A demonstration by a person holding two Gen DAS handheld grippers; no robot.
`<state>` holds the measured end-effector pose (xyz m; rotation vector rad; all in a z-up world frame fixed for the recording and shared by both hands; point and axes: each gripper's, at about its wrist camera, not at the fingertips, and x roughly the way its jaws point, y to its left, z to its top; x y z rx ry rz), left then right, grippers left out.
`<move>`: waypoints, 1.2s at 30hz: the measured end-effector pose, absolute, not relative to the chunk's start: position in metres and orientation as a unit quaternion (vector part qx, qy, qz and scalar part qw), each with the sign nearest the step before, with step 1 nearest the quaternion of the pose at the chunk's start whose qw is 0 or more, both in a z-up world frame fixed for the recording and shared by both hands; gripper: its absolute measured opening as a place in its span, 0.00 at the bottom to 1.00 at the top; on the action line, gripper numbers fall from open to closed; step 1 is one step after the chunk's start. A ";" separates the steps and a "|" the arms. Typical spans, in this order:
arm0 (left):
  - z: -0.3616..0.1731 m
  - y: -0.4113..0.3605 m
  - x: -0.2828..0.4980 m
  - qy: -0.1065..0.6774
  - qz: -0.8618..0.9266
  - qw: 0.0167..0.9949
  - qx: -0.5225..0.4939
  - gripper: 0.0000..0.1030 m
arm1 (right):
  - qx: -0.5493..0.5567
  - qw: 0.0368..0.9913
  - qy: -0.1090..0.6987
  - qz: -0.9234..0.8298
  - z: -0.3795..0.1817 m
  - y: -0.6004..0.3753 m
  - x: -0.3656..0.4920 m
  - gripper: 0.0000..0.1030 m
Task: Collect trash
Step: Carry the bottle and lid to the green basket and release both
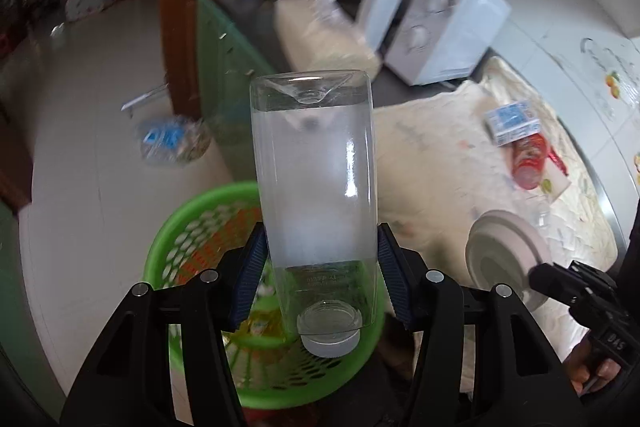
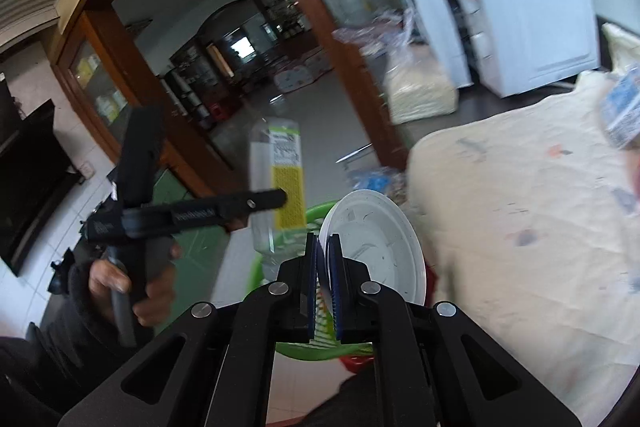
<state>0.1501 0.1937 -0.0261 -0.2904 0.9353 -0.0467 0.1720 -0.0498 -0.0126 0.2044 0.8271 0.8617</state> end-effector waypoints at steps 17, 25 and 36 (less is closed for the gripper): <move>-0.099 0.259 0.122 0.488 0.048 0.847 -0.204 0.65 | 0.088 0.776 0.447 0.437 -0.068 0.042 0.187 0.34; -0.095 0.261 0.122 0.482 0.047 0.850 -0.207 0.72 | 0.060 0.801 0.427 0.415 -0.056 0.018 0.174 0.47; -0.086 0.228 0.135 0.476 0.019 0.860 -0.186 0.77 | 0.048 0.880 0.381 0.280 -0.026 -0.093 0.170 0.69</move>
